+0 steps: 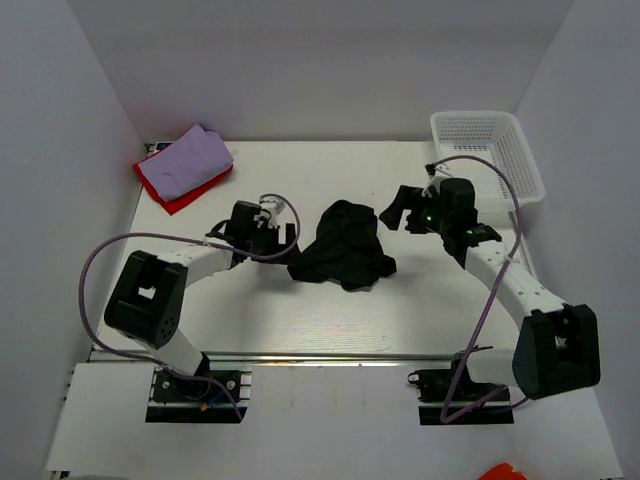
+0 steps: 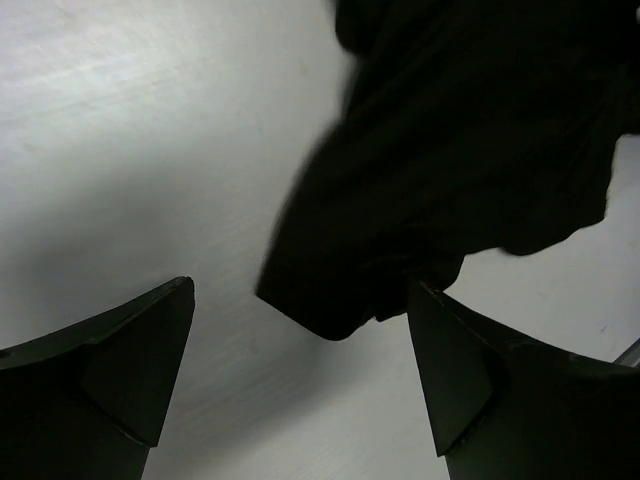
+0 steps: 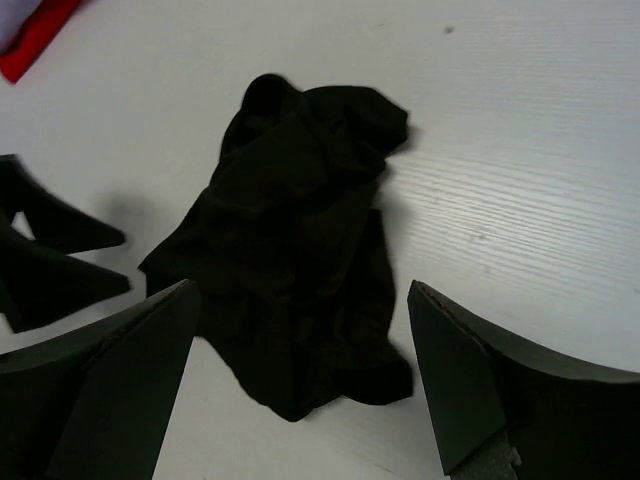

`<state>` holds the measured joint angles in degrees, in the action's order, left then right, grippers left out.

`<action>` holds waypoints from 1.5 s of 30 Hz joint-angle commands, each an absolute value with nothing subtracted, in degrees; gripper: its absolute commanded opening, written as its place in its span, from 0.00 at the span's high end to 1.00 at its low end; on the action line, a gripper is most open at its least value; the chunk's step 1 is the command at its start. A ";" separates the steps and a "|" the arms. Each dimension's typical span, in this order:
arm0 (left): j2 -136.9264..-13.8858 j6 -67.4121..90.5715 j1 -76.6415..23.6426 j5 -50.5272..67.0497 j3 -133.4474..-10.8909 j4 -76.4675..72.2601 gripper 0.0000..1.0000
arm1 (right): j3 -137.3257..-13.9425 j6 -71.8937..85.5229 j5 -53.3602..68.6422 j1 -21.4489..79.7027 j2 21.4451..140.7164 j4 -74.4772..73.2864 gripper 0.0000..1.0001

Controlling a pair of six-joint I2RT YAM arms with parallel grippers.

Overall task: Fold and stack the t-shirts
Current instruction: Flatten out the tshirt

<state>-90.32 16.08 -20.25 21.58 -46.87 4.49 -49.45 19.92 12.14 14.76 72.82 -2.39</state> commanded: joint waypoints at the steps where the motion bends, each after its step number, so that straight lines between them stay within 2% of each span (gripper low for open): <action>1: -92.19 14.41 -24.07 18.91 -48.08 6.50 0.05 | -53.52 19.16 21.18 17.31 76.10 0.88 0.10; 4: -93.87 15.02 -25.48 14.78 -48.08 8.09 0.06 | -55.28 18.81 20.39 19.07 78.66 0.27 0.10; 9: -95.98 15.64 -27.60 13.80 -48.60 8.00 0.14 | -58.35 18.90 18.99 22.32 83.75 0.09 0.12; 12: -98.16 15.64 -28.92 13.02 -49.31 8.08 0.29 | -59.85 19.60 16.53 23.82 86.65 -1.65 0.15; 13: -98.17 15.64 -29.44 12.49 -49.83 8.78 0.38 | -60.38 20.12 15.74 23.82 88.14 -2.19 0.16; 17: -99.22 15.64 -30.59 10.73 -49.83 9.32 0.55 | -60.82 21.44 8.19 25.05 90.26 -2.64 0.18; 19: -99.23 16.26 -31.11 10.72 -49.83 9.32 0.62 | -61.08 21.71 7.56 25.40 91.84 -2.20 0.26; 20: -99.23 16.26 -31.11 10.11 -49.83 9.32 0.70 | -61.52 22.06 7.47 25.57 92.54 -1.68 0.32; 21: -99.23 16.26 -31.11 9.50 -49.83 9.32 0.76 | -61.78 22.23 7.82 25.75 92.72 -1.15 0.43; 22: -98.62 16.26 -31.11 9.49 -49.83 9.32 0.81 | -61.96 21.89 8.17 25.75 93.33 -0.62 0.50; 23: -98.61 16.78 -31.64 9.49 -50.36 9.32 0.97 | -62.14 22.23 8.26 25.66 94.04 -0.44 0.56; 24: -97.92 16.79 -31.64 8.88 -50.36 9.32 1.00 | -62.92 22.50 8.26 25.58 94.22 -0.61 0.65; 25: -96.95 16.79 -31.64 8.88 -50.36 9.32 1.00 | -63.02 22.41 8.35 25.92 94.31 -0.70 0.87; 26: -96.33 16.79 -31.64 8.18 -50.36 8.71 1.00 | -63.10 21.98 8.44 25.75 93.70 -0.79 1.00; 33: -85.01 16.00 -31.64 4.22 -52.03 6.77 1.00 | -59.16 19.95 4.57 25.66 83.62 7.27 1.00; 39: -76.04 14.94 -31.64 -3.85 -55.01 7.91 1.00 | -56.34 16.54 1.32 25.49 75.68 10.64 1.00; 45: -68.39 14.41 -31.64 -16.68 -62.03 11.77 1.00 | -59.67 12.84 -12.91 25.31 68.21 9.14 1.00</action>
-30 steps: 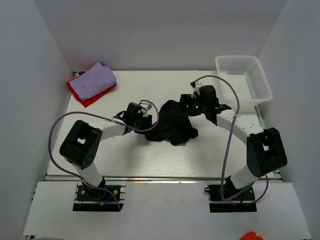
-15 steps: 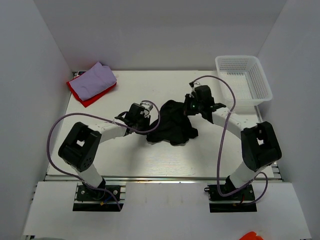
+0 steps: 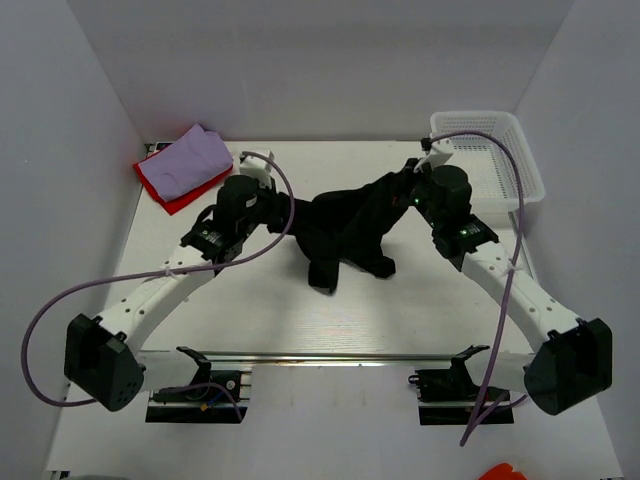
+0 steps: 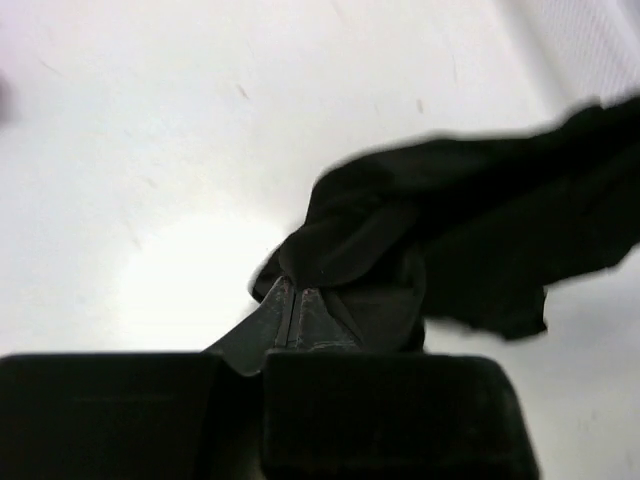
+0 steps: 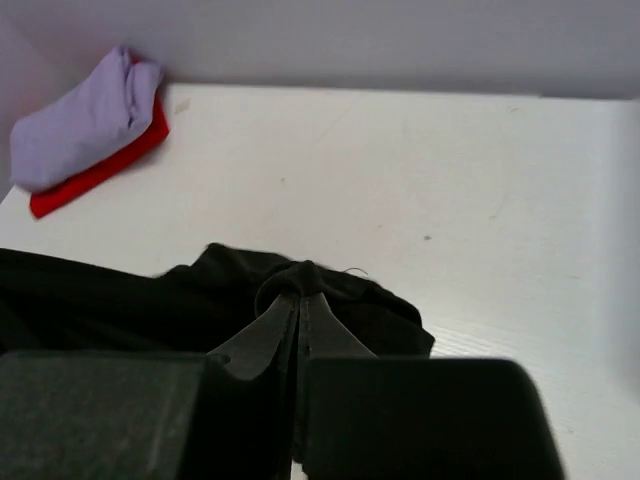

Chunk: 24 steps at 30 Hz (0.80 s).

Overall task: Fold and stack the t-shirts
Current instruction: Flatten out the tshirt

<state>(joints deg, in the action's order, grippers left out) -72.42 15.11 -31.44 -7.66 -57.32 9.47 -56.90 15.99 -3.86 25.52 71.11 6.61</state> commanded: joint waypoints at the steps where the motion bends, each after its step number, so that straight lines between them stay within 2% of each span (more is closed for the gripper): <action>1: -67.86 13.80 -31.64 -20.01 -63.53 12.56 1.00 | -59.94 12.48 -14.14 25.31 65.85 9.14 1.00; 5: -65.22 12.22 -31.11 -25.83 -70.48 15.47 1.00 | -61.61 8.80 -20.99 25.22 61.28 11.33 1.00; 9: -60.83 9.76 -31.11 -29.96 -74.08 14.41 1.00 | -63.10 5.38 -21.88 25.14 56.52 12.92 1.00; 21: -47.38 4.14 -31.11 -29.36 -80.77 12.66 1.00 | -77.78 -4.57 -18.90 25.49 49.40 8.18 1.00; 24: -44.65 4.13 -30.59 -25.68 -82.26 12.66 1.00 | -82.08 -6.59 -15.40 25.31 48.17 6.07 1.00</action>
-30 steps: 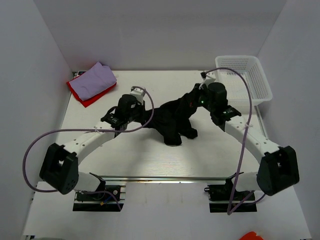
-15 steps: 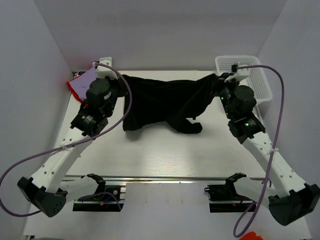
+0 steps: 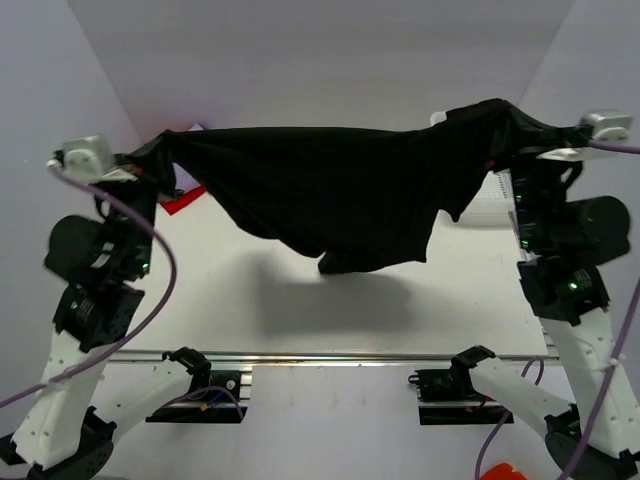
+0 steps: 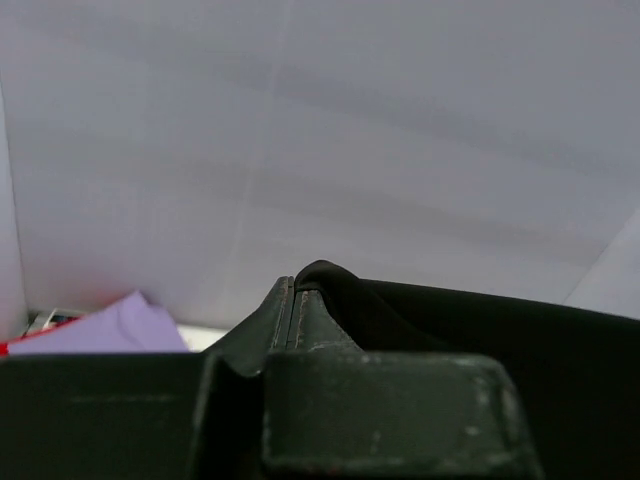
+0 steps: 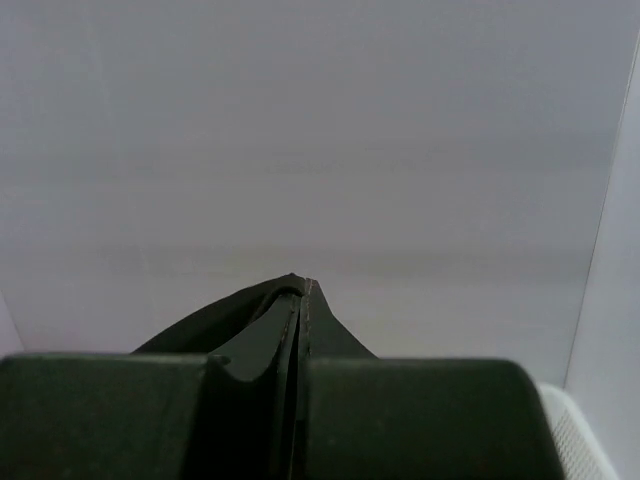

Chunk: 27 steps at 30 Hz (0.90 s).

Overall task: Fold and stack the t-shirts
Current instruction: Flatten out the tshirt

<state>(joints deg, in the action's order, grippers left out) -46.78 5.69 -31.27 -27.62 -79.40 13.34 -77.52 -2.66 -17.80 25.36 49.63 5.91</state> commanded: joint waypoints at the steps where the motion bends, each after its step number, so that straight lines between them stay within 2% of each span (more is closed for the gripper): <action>1: -44.13 4.13 -30.59 -24.27 -82.79 12.66 1.00 | -85.31 -7.46 -14.08 25.40 47.99 4.06 1.00; 8: -42.28 3.60 -30.59 -15.75 -89.99 15.55 1.00 | -95.70 -9.75 -4.14 25.31 46.50 -2.44 1.00; 18: -42.18 4.75 -30.06 -9.24 -98.00 21.44 1.00 | -103.97 -11.51 -3.07 25.31 44.64 -5.10 1.00; 24: -44.46 5.27 -30.06 -9.04 -96.16 21.45 1.00 | -101.43 -12.83 -7.64 25.40 47.36 -2.39 1.00; 27: -45.70 5.89 -30.06 -13.86 -88.63 17.59 1.00 | -93.55 -13.44 -11.68 25.40 49.47 2.60 1.00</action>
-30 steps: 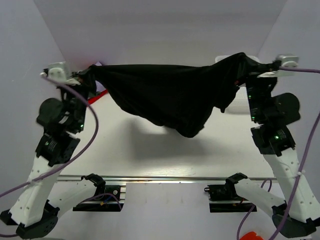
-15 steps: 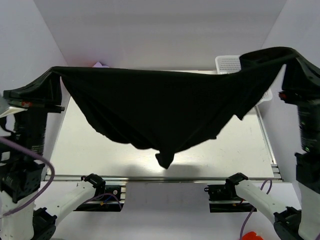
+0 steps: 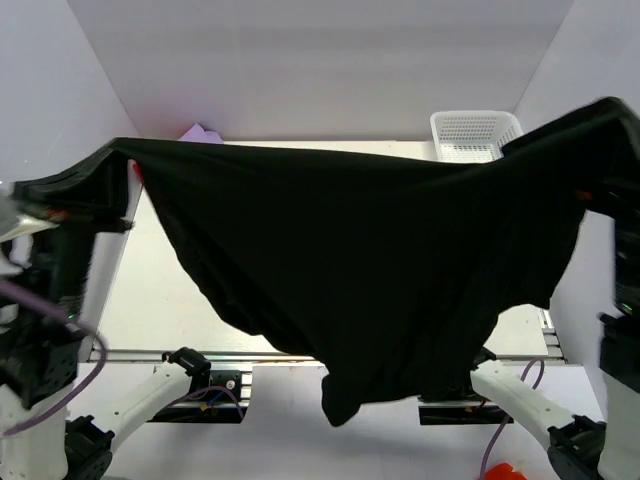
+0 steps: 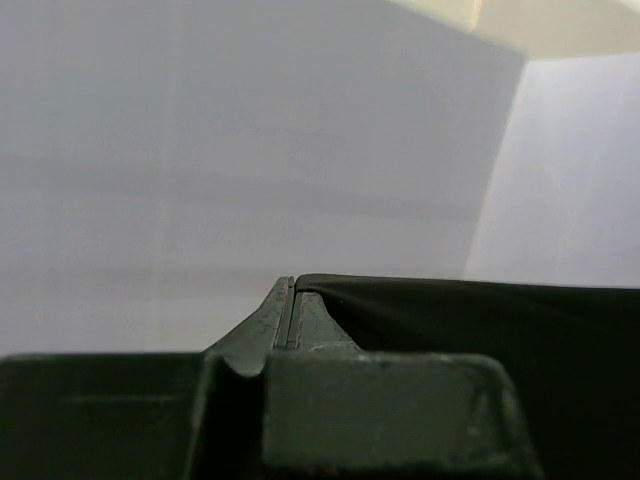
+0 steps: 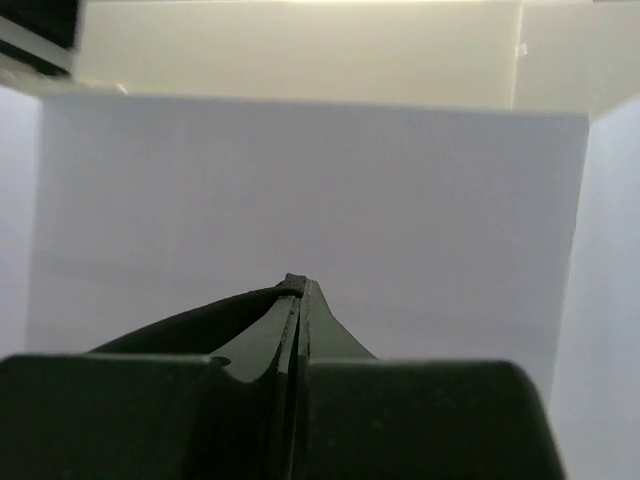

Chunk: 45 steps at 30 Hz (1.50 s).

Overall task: Fold and stack the t-shirts
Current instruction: Flatten out the tshirt

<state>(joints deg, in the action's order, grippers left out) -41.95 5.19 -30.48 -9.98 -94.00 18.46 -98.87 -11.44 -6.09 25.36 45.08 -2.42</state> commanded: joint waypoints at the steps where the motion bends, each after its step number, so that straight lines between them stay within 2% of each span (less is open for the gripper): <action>1: -46.23 5.89 -30.06 -15.28 -86.77 16.80 1.00 | -90.47 -13.62 -14.47 25.49 51.05 3.59 1.00; 6: -51.84 8.08 -30.06 -24.85 -74.04 11.43 1.00 | -78.24 -14.15 -22.05 24.96 58.43 12.21 1.00; 7: -55.34 8.09 -30.06 -25.48 -72.61 10.12 1.00 | -74.22 -13.89 -24.15 25.13 62.97 16.57 1.00; 10: -62.73 12.12 -30.06 -33.38 -68.47 9.32 1.00 | -71.73 -11.97 -26.63 24.61 72.12 20.11 1.00; 11: -68.76 13.70 -29.54 -36.36 -67.94 9.32 1.00 | -70.67 -10.39 -26.54 23.83 74.07 20.30 1.00; 13: -75.46 15.02 -28.13 -36.39 -68.72 9.84 1.00 | -71.27 -7.92 -26.10 23.12 81.36 20.39 1.00; 14: -82.20 16.77 -27.34 -37.00 -70.04 10.89 1.00 | -72.58 -5.65 -25.67 22.07 88.96 20.13 1.00; 16: -88.91 17.74 -24.53 -36.22 -72.06 10.90 1.00 | -76.45 -4.84 -25.23 21.27 94.54 19.25 1.00; 17: -92.16 18.36 -23.39 -34.56 -75.46 12.90 1.00 | -80.38 -3.44 -25.40 20.66 102.75 15.25 1.00; 19: -100.84 18.90 -20.41 -31.74 -80.05 15.89 1.00 | -88.83 -2.55 -24.52 19.43 108.34 11.62 1.00; 20: -103.25 18.90 -19.43 -29.73 -83.72 16.60 1.00 | -96.43 -1.42 -24.43 19.25 115.59 7.16 1.00; 24: -112.75 19.42 -15.82 -24.00 -91.58 17.75 1.00 | -107.13 -0.44 -22.77 18.11 125.93 3.43 1.00; 25: -114.42 18.90 -14.78 -23.47 -94.80 17.75 0.96 | -108.36 -0.44 -21.63 17.84 128.21 2.91 0.99; 26: -117.48 18.90 -14.77 -22.60 -96.49 18.62 0.81 | -111.15 -0.44 -20.93 17.84 129.97 2.73 0.96; 27: -118.81 18.20 -13.81 -21.80 -98.16 19.50 0.69 | -111.79 -0.44 -19.44 17.32 131.30 2.72 0.86; 28: -120.05 18.19 -12.84 -20.06 -101.13 19.51 0.53 | -113.10 0.95 -17.94 17.14 132.00 2.64 0.79; 29: -121.89 17.58 -12.83 -18.82 -102.38 20.21 0.23 | -114.42 1.58 -17.15 16.79 133.32 2.03 0.68; 30: -122.51 17.58 -12.05 -17.68 -103.61 21.08 0.13 | -114.96 1.76 -16.53 16.44 133.59 1.50 0.55; 31: -122.52 17.58 -11.26 -15.32 -105.62 21.70 0.03 | -115.74 1.93 -14.52 16.26 133.59 1.06 0.31; 32: -122.52 16.97 -11.25 -13.99 -106.17 22.23 0.00 | -115.84 1.85 -13.89 16.35 133.51 0.62 0.17; 33: -122.52 16.96 -10.64 -13.19 -106.17 23.37 0.00 | -115.84 1.85 -13.80 16.26 132.37 0.09 0.10; 38: -112.08 17.49 -10.63 -9.59 -97.76 23.99 0.00 | -113.74 3.95 -9.42 16.43 125.34 -6.23 0.10; 45: -89.44 25.92 -11.95 -4.51 -67.00 25.75 0.00 | -93.89 12.82 -6.24 16.61 106.91 -10.64 0.10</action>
